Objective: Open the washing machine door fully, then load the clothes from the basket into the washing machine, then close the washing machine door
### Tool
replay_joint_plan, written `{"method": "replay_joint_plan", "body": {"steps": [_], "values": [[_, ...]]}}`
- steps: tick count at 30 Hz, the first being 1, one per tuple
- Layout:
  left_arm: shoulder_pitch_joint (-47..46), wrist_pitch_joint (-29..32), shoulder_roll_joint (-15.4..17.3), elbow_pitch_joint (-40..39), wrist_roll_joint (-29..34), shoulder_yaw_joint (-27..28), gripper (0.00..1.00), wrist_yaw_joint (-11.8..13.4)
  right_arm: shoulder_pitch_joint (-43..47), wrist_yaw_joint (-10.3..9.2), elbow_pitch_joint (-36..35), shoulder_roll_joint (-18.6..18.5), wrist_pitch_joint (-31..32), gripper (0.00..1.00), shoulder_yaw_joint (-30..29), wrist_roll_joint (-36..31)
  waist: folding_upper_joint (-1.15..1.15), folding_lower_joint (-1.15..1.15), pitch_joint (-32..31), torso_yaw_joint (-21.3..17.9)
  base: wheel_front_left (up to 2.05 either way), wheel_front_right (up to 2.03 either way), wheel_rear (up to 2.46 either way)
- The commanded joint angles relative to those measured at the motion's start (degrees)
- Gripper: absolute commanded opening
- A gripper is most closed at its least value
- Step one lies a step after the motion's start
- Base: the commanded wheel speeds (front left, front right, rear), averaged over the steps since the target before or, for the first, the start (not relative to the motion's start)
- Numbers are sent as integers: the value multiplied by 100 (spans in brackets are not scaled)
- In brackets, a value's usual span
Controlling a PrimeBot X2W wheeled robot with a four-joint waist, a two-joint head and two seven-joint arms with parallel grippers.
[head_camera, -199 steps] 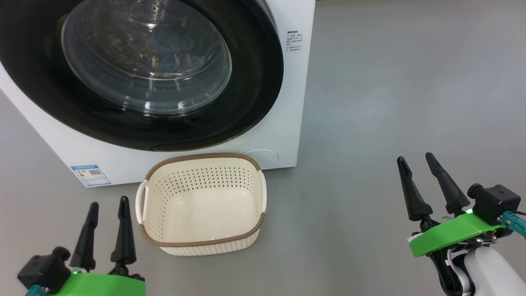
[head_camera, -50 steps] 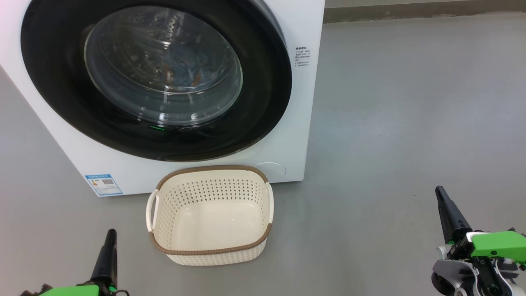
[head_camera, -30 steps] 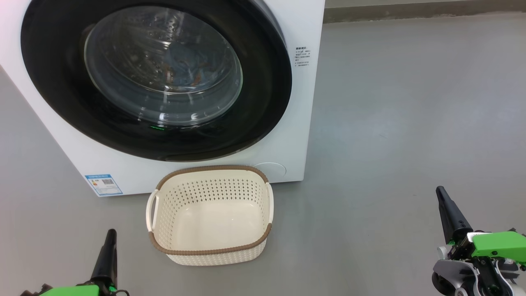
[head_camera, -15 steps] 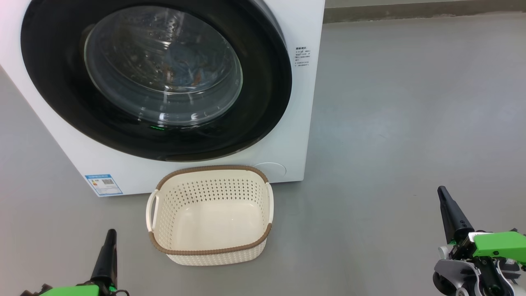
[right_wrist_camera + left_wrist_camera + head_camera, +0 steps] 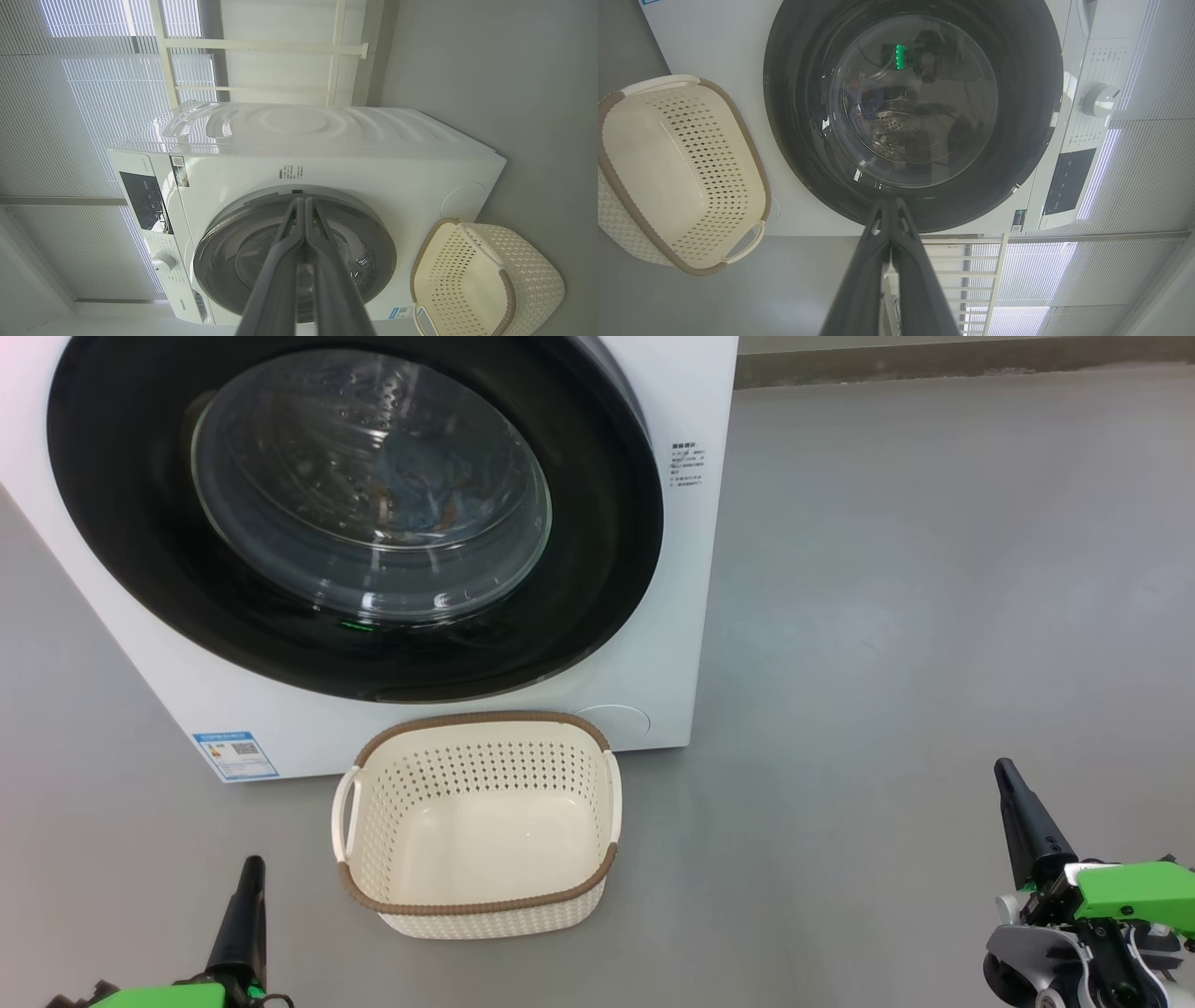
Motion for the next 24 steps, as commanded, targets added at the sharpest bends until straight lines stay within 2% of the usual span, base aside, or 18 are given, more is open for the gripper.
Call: {"method": "replay_joint_plan", "body": {"steps": [1, 24], "values": [[-214, 41, 51, -176, -42, 187, 0, -39, -29, 10, -173, -13, 42, 0, 115, -7, 0, 0, 0, 0, 0, 0, 0], [-213, 41, 51, -177, -42, 187, 0, -40, -30, 10, -173, -5, 50, 0, 104, -16, 0, 0, 0, 0, 0, 0, 0]]}}
